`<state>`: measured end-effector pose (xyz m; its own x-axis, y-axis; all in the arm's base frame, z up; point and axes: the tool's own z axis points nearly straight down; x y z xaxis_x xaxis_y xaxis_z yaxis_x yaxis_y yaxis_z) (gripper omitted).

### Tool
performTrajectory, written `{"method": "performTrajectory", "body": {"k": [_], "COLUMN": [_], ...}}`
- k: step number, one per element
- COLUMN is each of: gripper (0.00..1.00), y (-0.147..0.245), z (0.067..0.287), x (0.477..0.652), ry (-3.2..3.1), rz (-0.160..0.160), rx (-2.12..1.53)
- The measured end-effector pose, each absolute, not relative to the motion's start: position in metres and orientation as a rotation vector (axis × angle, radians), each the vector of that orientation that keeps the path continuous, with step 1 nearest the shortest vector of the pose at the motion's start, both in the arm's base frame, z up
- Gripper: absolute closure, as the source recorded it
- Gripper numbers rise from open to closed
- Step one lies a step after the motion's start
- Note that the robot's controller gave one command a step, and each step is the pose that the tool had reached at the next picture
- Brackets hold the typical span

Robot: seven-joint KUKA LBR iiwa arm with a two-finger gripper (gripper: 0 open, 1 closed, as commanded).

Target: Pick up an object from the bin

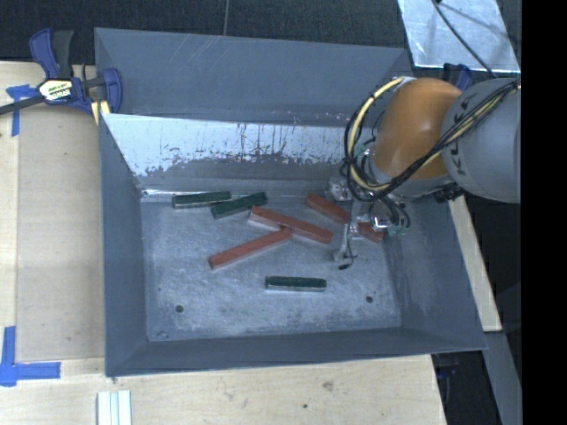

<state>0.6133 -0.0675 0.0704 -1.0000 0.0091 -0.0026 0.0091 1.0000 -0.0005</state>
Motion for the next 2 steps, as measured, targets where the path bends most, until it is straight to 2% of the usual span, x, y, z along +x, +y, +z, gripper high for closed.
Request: {"method": "performTrajectory", "body": {"k": [1,2], "gripper": [1.0,1.0], "y": [-0.067,-0.103], "z": [0.072,0.277], "x": [0.614,0.593], "ry": [3.136,3.101], "rz": [-0.001,-0.007], "rx": [0.012,-0.417]}}
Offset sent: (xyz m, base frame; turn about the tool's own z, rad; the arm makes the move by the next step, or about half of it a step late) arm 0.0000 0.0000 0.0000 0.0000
